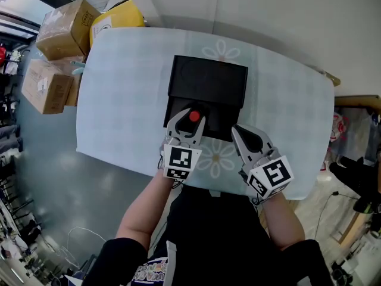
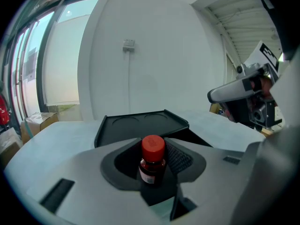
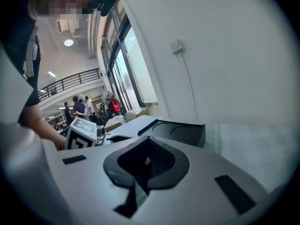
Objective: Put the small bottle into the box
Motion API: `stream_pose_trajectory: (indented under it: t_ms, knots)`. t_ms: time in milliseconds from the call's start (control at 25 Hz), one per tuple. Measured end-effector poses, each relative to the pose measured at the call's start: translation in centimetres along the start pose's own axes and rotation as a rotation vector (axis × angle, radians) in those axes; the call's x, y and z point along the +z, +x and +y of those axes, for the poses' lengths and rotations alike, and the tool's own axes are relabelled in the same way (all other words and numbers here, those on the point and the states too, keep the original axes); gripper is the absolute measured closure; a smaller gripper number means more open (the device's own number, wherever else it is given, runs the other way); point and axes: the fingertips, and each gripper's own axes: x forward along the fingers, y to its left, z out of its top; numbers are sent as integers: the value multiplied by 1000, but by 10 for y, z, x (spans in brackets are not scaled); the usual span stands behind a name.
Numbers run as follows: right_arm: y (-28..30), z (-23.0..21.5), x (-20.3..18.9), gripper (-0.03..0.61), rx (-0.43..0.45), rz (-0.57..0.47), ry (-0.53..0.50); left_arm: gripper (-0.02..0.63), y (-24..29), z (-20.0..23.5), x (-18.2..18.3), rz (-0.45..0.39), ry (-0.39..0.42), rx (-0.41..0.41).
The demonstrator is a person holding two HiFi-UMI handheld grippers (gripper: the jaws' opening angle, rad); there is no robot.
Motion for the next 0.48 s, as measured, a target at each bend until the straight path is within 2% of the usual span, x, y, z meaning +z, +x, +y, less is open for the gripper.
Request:
stream_pose_trajectory:
  t_ms: [480]
  knots:
    - [-11,0,5,569,15,-8,-13,460,2,-1,-3,5,61,22]
